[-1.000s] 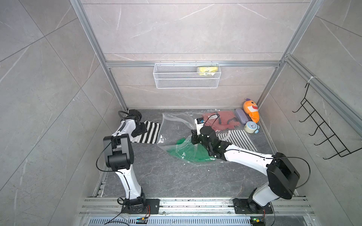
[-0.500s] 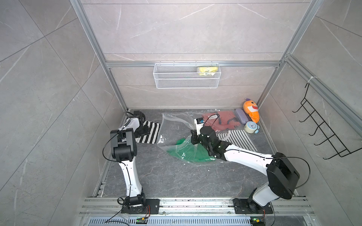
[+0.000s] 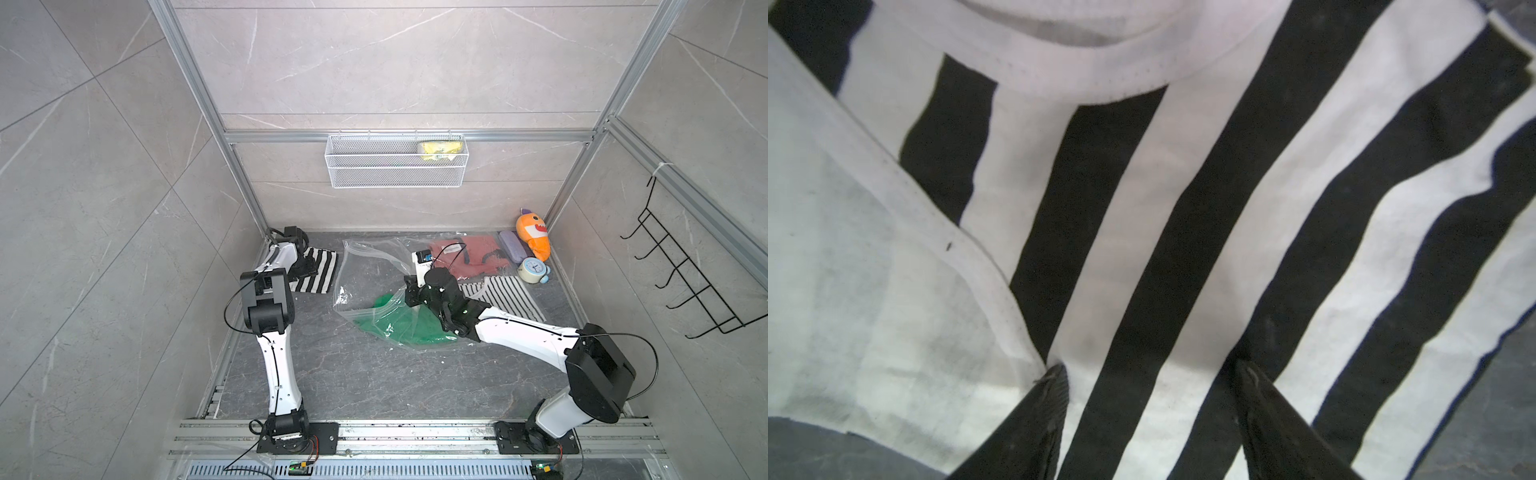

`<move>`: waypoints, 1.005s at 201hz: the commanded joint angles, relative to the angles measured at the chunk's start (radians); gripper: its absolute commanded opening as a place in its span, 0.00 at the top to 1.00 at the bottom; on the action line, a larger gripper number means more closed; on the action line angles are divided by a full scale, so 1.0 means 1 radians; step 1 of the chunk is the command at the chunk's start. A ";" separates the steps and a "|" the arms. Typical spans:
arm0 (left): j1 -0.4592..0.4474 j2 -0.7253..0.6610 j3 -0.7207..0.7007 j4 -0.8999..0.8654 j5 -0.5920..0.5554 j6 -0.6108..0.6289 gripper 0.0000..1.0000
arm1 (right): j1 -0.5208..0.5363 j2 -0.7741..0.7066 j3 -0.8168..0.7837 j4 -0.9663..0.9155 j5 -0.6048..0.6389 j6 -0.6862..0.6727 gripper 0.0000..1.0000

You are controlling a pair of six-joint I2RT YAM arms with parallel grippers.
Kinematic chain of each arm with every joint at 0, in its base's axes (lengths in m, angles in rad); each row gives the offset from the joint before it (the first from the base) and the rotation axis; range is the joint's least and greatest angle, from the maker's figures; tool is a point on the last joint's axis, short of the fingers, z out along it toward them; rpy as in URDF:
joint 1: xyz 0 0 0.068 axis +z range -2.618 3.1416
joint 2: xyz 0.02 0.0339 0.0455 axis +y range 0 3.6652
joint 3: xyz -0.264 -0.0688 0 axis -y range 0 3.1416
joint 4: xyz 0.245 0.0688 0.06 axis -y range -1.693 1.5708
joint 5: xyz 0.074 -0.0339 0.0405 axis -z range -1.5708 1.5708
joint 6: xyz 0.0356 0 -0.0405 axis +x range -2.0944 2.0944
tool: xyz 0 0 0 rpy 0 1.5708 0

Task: Take the tank top out of the vacuum bag
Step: Move the tank top to the corner of the board.

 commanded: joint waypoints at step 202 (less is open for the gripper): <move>0.005 0.241 0.378 -0.098 0.116 -0.057 0.33 | 0.000 0.004 -0.014 0.036 -0.022 0.002 1.00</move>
